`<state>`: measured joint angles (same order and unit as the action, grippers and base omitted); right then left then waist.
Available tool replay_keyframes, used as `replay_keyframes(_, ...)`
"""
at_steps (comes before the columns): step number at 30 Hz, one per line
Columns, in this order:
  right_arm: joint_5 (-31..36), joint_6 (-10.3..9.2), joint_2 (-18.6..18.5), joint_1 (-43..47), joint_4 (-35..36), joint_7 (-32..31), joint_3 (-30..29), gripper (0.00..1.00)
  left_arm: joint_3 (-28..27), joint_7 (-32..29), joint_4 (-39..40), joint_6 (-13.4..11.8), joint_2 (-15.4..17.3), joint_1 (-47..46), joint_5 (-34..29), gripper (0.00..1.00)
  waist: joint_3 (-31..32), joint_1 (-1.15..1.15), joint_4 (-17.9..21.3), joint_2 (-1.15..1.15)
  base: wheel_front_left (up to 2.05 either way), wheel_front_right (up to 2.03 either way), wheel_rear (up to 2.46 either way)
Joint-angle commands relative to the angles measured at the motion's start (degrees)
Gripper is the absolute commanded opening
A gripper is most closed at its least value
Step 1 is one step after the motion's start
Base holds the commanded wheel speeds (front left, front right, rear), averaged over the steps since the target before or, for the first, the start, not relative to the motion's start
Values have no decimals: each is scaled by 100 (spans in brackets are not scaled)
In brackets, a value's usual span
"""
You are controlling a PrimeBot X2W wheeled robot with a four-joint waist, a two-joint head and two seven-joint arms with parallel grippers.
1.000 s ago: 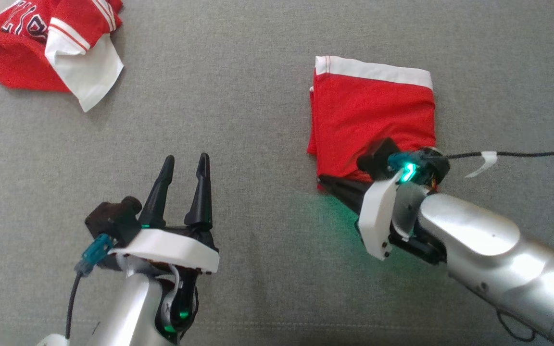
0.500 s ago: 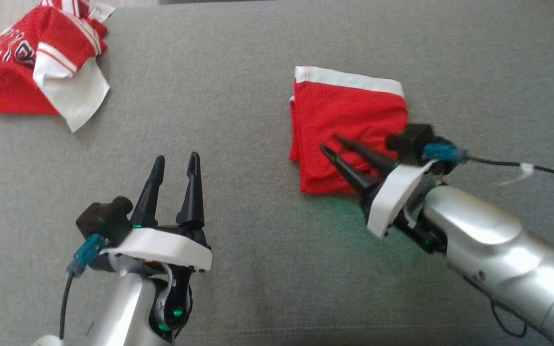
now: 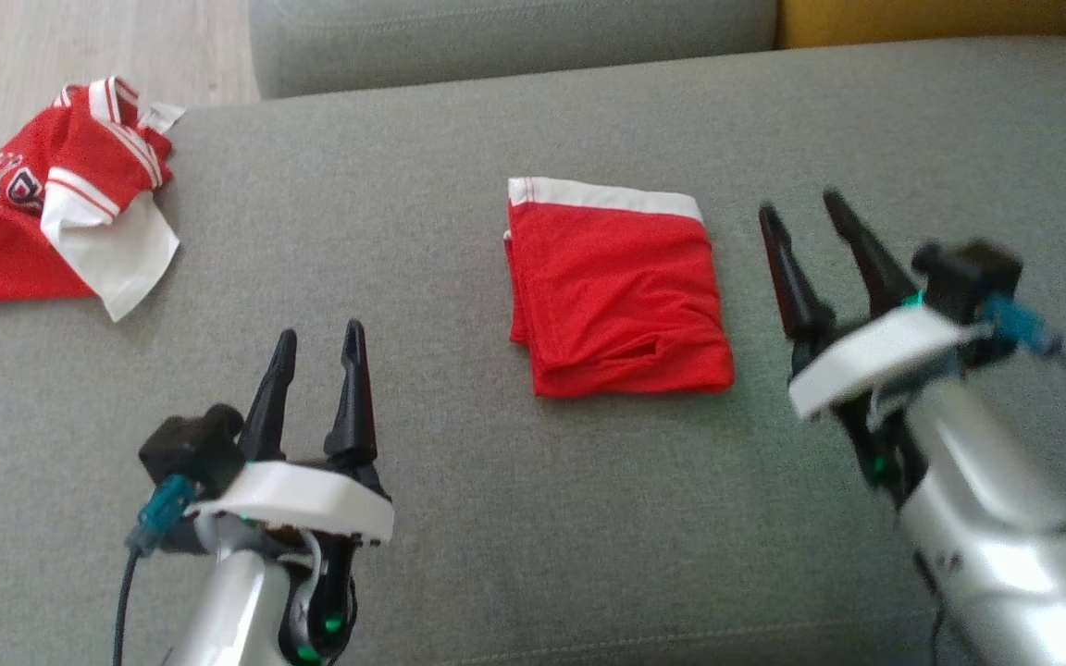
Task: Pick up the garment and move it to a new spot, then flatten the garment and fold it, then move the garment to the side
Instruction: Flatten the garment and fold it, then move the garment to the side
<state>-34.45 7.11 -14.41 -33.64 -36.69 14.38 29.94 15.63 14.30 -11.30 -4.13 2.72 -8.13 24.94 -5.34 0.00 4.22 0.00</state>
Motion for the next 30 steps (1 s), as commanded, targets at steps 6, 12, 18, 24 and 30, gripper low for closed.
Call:
replay_keyframes(6,1305,37,624,1071,776,61,-1267,100,-379,70,234,-22,16,150,-302,100,224,0,40,0,0,0,0)
replay_keyframes(12,2241,37,1064,1763,1394,62,-2101,100,-516,70,333,-47,16,459,-559,100,322,0,31,0,0,0,0)
replay_keyframes(18,2548,37,1147,1968,1500,59,-2199,100,-476,70,326,-72,16,565,-576,100,380,0,-22,0,0,0,0)
replay_keyframes(24,2431,37,1151,2017,1477,56,-2131,100,-435,70,290,-80,16,603,-576,100,415,0,-41,0,0,0,0)
replay_keyframes(30,2408,37,1152,2026,1448,54,-2101,100,-423,70,278,-76,16,624,-579,100,433,0,-41,0,0,0,0)
